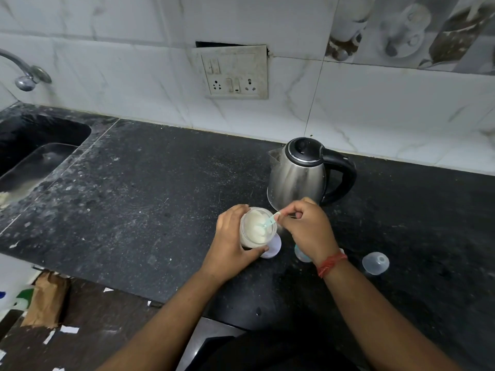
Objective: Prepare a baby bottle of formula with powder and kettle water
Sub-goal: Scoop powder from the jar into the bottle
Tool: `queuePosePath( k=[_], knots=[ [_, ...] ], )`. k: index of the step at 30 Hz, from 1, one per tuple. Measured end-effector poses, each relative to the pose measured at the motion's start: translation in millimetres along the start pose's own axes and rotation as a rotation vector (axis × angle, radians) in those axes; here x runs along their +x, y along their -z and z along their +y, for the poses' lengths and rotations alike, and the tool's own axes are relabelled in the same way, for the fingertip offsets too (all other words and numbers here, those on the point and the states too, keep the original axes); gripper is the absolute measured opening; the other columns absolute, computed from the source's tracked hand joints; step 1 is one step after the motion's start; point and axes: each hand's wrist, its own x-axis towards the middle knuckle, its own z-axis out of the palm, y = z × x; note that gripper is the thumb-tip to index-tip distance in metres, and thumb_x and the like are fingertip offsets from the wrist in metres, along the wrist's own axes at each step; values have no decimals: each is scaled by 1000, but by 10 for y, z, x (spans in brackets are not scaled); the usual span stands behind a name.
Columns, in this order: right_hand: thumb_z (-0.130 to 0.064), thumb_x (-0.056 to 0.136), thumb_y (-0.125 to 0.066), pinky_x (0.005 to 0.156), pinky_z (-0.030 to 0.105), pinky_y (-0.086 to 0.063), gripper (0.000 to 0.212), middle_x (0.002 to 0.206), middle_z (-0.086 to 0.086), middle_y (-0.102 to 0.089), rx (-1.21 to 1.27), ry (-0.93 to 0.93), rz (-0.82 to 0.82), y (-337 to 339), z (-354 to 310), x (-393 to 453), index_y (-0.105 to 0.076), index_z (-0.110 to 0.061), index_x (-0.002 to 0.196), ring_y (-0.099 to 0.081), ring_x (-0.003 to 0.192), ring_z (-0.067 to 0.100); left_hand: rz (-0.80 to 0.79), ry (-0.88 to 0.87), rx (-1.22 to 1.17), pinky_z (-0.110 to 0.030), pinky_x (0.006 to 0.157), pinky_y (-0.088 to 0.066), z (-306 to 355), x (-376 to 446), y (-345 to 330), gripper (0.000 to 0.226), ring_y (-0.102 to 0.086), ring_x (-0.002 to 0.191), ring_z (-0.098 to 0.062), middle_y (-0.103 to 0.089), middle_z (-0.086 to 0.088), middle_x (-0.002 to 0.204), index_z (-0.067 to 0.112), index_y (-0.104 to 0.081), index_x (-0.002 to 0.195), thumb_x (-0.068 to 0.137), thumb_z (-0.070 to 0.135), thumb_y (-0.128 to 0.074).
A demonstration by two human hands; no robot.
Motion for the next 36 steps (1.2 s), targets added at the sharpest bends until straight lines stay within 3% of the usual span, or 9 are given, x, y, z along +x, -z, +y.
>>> queuePosePath(
  k=[6,14,18,24,27,29,33,36],
  knots=[
    [-16,81,-81,59,20,-39,12,73,-7,-50,110,-84,14,-19,117,0,-74,-20,72,-44,59,5,-13,5,0,-4,107,-21,-2,-31,-13,90,-37,133,-11,-42,16,142,32,-40,141,65,47,-85],
    [-25,78,-78,53,13,-41,5,57,-20,-55,190,-80,14,-66,114,-41,-75,-28,75,-47,54,0,-18,21,-15,-9,107,-26,-1,-72,-2,88,-41,132,-15,-47,11,141,28,-44,139,66,45,-89],
    [-25,77,-80,57,16,-44,10,70,-11,-57,131,-58,31,-91,128,-40,-74,-33,77,-50,58,2,1,12,-27,-10,105,-28,30,-86,10,83,-43,128,-13,-48,13,137,26,-46,137,67,52,-84],
    [-22,78,-80,62,25,-48,8,70,-2,-62,172,-97,23,-118,80,-76,-75,-27,74,-53,62,8,-8,11,-30,-10,105,-27,34,-97,29,84,-45,128,-16,-48,11,138,24,-47,137,67,52,-84],
    [-12,80,-82,64,15,-44,23,77,-7,-56,78,-14,23,-131,49,-113,-70,-25,66,-50,61,-1,-7,10,-33,-8,105,-26,32,-114,40,84,-43,129,-14,-46,14,138,28,-44,138,68,52,-83],
    [-11,79,-83,65,8,-42,22,80,-9,-52,-41,92,2,-153,6,-148,-70,-24,68,-54,66,-4,-9,7,-32,-7,105,-26,28,-129,45,85,-41,130,-12,-45,15,139,30,-42,139,68,53,-83],
    [-17,77,-86,72,29,-43,13,81,-11,-40,-313,222,-50,-224,-45,-205,-74,-17,72,-52,79,15,-7,-29,-34,-9,110,-26,40,-139,44,88,-34,136,-4,-42,14,144,32,-39,141,70,56,-84],
    [-20,75,-87,73,26,-35,13,81,-13,-35,-395,264,-85,-259,-51,-245,-75,-19,72,-46,81,13,1,-47,-28,-14,112,-28,24,-136,39,90,-34,138,-5,-44,9,147,30,-39,143,70,56,-85]
  ],
)
